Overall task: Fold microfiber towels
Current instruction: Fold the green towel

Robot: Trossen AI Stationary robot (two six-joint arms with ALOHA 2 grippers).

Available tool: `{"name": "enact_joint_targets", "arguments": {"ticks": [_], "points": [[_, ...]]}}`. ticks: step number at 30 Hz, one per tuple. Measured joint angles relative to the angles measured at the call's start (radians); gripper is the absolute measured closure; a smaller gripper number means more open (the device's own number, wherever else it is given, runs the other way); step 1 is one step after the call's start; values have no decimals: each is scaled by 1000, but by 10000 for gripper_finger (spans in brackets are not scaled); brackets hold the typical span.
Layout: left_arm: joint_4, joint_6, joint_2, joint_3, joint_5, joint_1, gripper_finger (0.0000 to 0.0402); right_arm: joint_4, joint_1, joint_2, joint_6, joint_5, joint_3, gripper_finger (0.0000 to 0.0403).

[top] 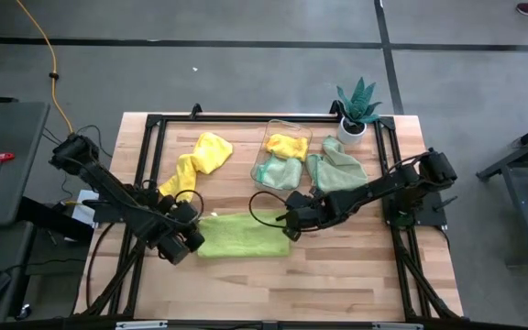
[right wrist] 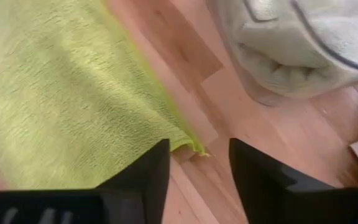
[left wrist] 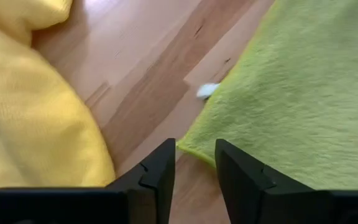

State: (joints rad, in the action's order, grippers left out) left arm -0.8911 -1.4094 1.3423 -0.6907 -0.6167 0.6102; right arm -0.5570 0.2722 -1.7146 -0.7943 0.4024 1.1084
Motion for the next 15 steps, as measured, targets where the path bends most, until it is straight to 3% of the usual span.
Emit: {"name": "enact_joint_targets", "arguments": {"ticks": [7,11,15], "points": [[140,144,-152,0,-50,150,277,40,56,9,199,-200,-4,219],[207,190,-144,6,-93,237,279,235,94,8,210,-256,-63,218],[283,186,-77,46,-109,263,279,393,113,0,192,-227,-128,218]]}}
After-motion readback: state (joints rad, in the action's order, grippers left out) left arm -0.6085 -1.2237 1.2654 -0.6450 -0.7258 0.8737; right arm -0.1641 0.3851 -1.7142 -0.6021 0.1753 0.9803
